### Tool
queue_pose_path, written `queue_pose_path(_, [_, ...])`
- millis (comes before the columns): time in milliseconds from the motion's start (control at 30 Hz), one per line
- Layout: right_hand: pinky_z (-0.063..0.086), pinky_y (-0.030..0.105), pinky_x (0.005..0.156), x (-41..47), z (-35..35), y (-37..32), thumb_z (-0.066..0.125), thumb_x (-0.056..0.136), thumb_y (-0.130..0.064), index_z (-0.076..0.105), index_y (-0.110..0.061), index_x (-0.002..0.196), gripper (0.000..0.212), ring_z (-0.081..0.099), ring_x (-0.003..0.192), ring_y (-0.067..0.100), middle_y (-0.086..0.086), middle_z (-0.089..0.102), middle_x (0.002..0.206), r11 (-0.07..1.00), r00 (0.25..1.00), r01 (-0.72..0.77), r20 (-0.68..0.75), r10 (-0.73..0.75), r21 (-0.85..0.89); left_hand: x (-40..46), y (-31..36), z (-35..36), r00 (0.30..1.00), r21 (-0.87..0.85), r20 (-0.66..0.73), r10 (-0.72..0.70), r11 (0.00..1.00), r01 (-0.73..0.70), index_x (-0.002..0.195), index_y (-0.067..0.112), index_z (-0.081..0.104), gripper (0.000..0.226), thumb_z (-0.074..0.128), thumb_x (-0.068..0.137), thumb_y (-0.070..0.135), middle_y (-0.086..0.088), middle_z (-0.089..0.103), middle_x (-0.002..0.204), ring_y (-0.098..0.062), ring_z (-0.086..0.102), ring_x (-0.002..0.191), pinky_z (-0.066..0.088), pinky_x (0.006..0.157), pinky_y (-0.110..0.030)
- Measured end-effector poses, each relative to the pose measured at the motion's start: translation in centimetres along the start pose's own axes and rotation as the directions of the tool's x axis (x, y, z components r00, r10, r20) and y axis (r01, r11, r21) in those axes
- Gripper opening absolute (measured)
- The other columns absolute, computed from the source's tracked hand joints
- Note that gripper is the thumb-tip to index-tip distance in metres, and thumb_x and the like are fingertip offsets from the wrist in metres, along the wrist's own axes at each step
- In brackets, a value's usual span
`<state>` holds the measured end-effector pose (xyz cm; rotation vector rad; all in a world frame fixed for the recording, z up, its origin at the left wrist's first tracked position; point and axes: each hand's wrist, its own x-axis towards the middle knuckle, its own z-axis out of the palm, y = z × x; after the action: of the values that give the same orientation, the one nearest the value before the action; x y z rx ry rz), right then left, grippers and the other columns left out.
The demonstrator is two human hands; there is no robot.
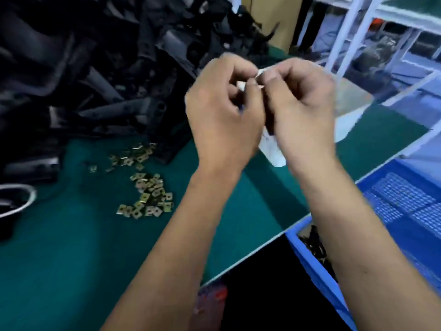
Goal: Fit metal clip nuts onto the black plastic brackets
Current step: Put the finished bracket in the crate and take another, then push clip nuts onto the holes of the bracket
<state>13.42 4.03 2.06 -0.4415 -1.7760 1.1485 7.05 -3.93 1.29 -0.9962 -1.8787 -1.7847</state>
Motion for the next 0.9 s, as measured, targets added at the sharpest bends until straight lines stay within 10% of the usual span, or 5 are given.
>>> queue_pose_path(233, [0.055, 0.044, 0.078, -1.1, 13.7, 3.0, 0.065, 0.091, -0.018, 0.064, -0.023, 0.119, 0.028, 0.063, 0.091, 0.028, 0.000, 0.057, 0.116, 0.819, 0.806, 0.377, 0.589, -0.061, -0.432, 0.2, -11.2, -13.3, 0.961, 0.489, -0.132, -0.244, 0.827, 0.277, 0.092, 0.018, 0.072, 0.014, 0.061, 0.085, 0.011, 0.006, 0.071, 0.089, -0.016, 0.067, 0.086, 0.055, 0.084, -0.041])
queue_pose_path(433, [0.058, 0.041, 0.080, 0.0, 17.6, 6.5, 0.077, 0.090, -0.039, 0.032, -0.035, 0.157, 0.080, 0.062, 0.103, 0.036, 0.012, 0.027, 0.155, 0.689, 0.886, 0.338, 0.464, -0.003, -0.641, 0.0, -15.3, -17.5, 0.893, 0.440, -0.271, -0.358, 0.780, 0.446, 0.085, 0.019, 0.072, 0.013, 0.065, 0.084, 0.008, 0.011, 0.069, 0.077, -0.006, 0.064, 0.075, 0.055, 0.083, -0.036])
queue_pose_path(700, [0.056, 0.039, 0.081, 0.8, 17.1, 7.8, 0.072, 0.093, -0.023, 0.071, -0.022, 0.097, 0.004, 0.056, 0.075, 0.008, -0.007, 0.067, 0.096, 0.907, 0.951, 0.225, 0.281, -0.126, -0.356, 0.0, -15.4, -17.0, 0.860, 0.273, -0.334, -0.386, 0.834, 0.480, 0.082, 0.016, 0.071, 0.013, 0.067, 0.084, 0.004, 0.013, 0.065, 0.073, 0.001, 0.059, 0.067, 0.045, 0.066, -0.011])
queue_pose_path(900, [0.056, 0.044, 0.091, 0.1, 18.0, 7.8, 0.079, 0.088, -0.041, 0.056, -0.028, 0.144, 0.062, 0.059, 0.092, 0.012, -0.008, 0.053, 0.134, 0.880, 0.862, 0.293, 0.502, -0.073, -0.373, -0.3, -15.3, -16.4, 0.875, 0.285, -0.226, -0.429, 0.830, 0.480, 0.088, 0.015, 0.067, 0.006, 0.066, 0.088, 0.008, 0.005, 0.069, 0.081, -0.009, 0.067, 0.074, 0.057, 0.071, -0.027])
